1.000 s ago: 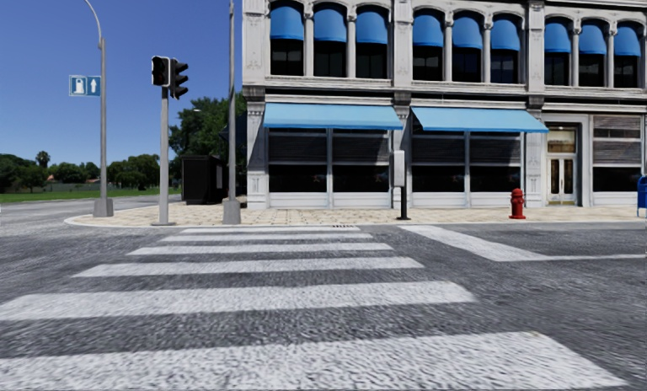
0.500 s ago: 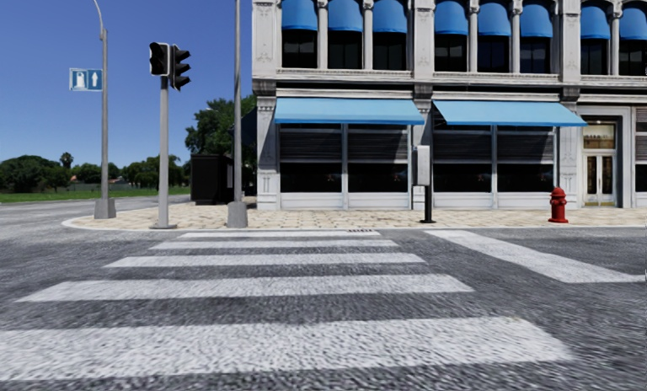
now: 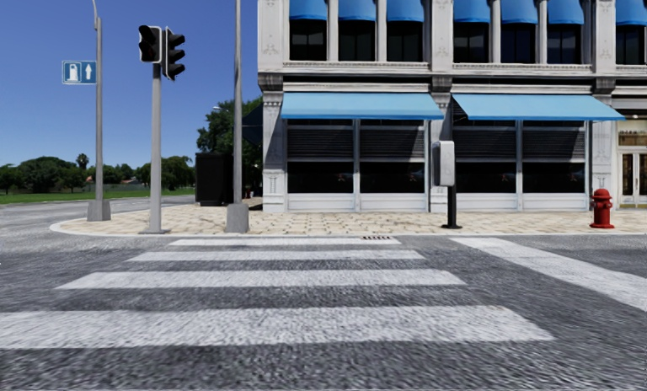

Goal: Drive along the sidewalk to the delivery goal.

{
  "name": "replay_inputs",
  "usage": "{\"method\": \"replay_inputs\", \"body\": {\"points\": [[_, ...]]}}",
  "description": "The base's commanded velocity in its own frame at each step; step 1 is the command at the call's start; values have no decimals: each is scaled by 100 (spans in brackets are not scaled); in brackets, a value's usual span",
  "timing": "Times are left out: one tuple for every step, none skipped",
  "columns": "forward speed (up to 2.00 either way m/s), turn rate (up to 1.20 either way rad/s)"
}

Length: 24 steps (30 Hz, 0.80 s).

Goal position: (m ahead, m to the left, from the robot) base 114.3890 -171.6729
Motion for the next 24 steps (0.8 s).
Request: {"method": "replay_inputs", "body": {"points": [[200,44],[200,44],[200,44],[200,44],[200,44],[200,44],[200,44],[200,35],[200,35],[200,0],[200,0],[200,0],[200,0],[200,0],[200,0],[200,0],[200,0],[200,0],[200,0],[200,0],[200,0],[200,0],[200,0],[200,0]]}}
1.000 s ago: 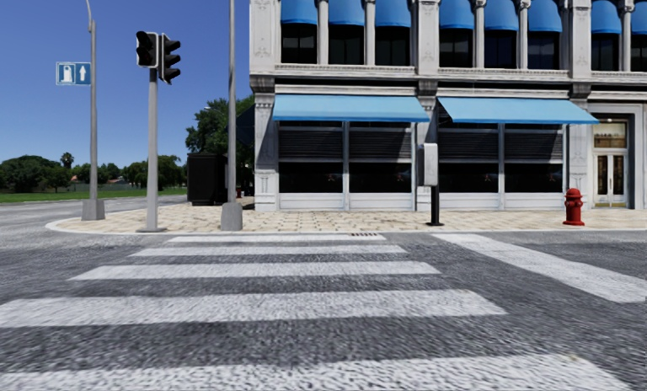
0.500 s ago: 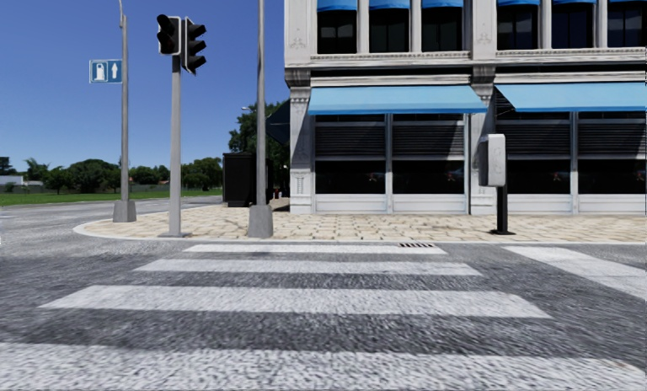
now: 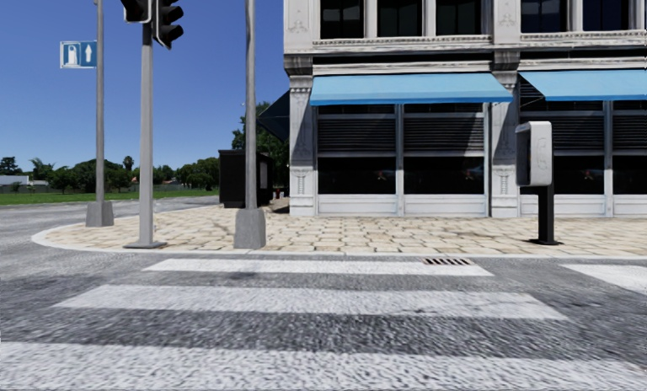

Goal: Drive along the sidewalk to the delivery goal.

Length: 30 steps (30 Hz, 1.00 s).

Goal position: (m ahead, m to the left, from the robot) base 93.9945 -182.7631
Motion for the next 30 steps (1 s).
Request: {"method": "replay_inputs", "body": {"points": [[200,0],[200,0],[200,0],[200,0],[200,0],[200,0],[200,0],[200,0],[200,0],[200,0],[200,0],[200,0],[200,0],[200,0],[200,0],[200,0],[200,0],[200,0],[200,0],[200,0],[200,0],[200,0],[200,0],[200,0],[200,0],[200,0],[200,0],[200,0],[200,0],[200,0]]}}
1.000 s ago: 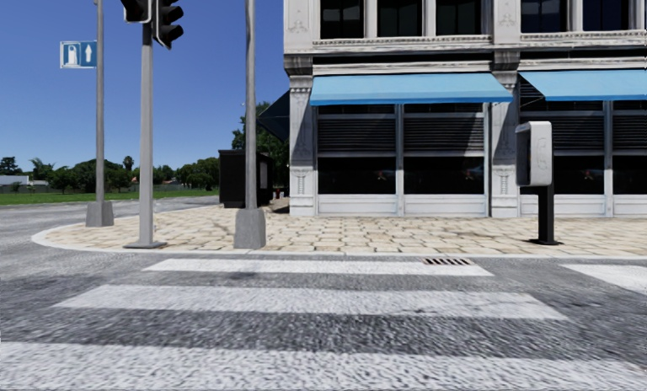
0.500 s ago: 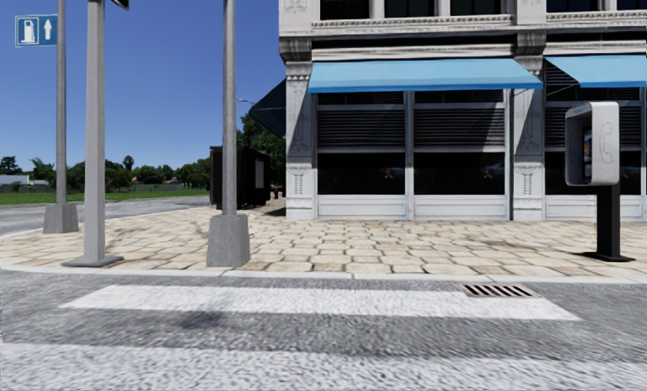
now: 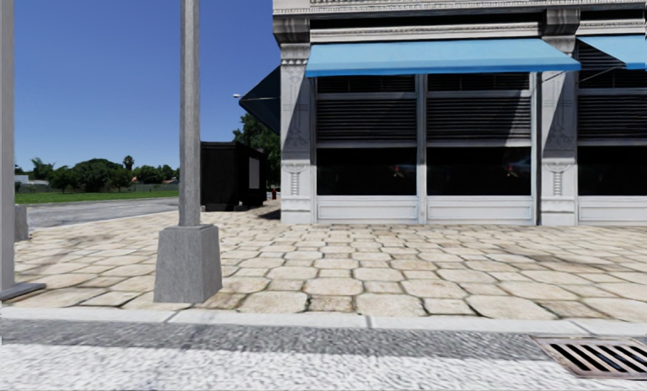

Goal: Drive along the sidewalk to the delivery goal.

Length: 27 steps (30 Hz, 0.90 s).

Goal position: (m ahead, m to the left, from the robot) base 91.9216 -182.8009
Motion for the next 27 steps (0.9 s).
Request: {"method": "replay_inputs", "body": {"points": [[200,0],[200,0],[200,0],[200,0],[200,0],[200,0],[200,0],[200,0],[200,0],[200,0],[200,0],[200,0],[200,0],[200,0],[200,0],[200,0],[191,0],[162,0],[162,0],[143,0],[134,0],[134,0],[132,0],[132,0],[132,0],[132,0],[132,0]]}}
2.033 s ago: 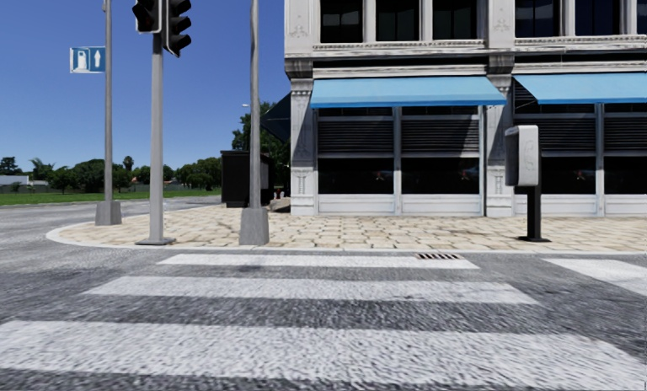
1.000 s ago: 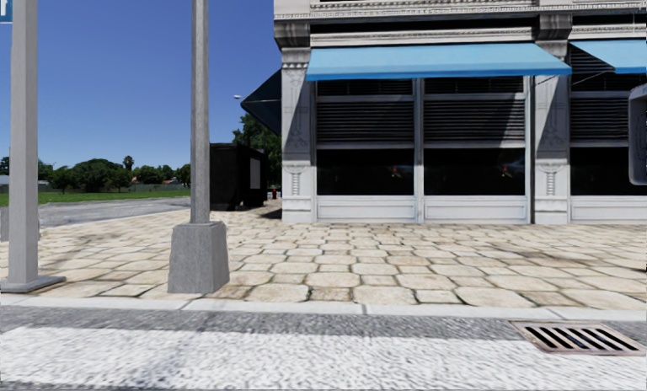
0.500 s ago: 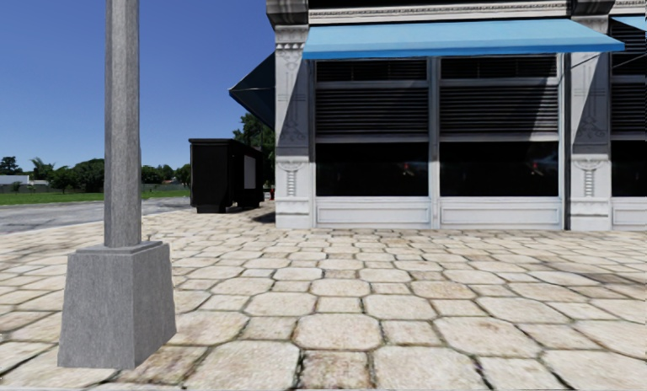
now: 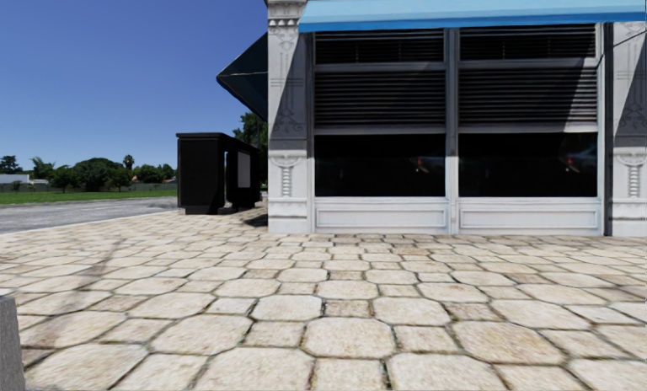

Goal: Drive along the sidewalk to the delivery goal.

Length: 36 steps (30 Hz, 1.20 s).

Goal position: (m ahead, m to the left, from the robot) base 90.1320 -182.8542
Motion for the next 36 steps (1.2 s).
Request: {"method": "replay_inputs", "body": {"points": [[132,0],[132,0],[132,0],[134,0],[135,0],[135,0],[136,0],[137,0],[137,0],[137,0],[138,0],[138,0],[139,0],[142,5],[146,11],[146,11],[149,19],[151,26],[152,34],[152,34],[153,37],[153,38],[154,39],[154,39],[154,39],[154,39],[154,39],[154,42],[154,45],[154,45],[154,46],[154,47],[154,47],[154,48],[154,48],[154,48]]}}
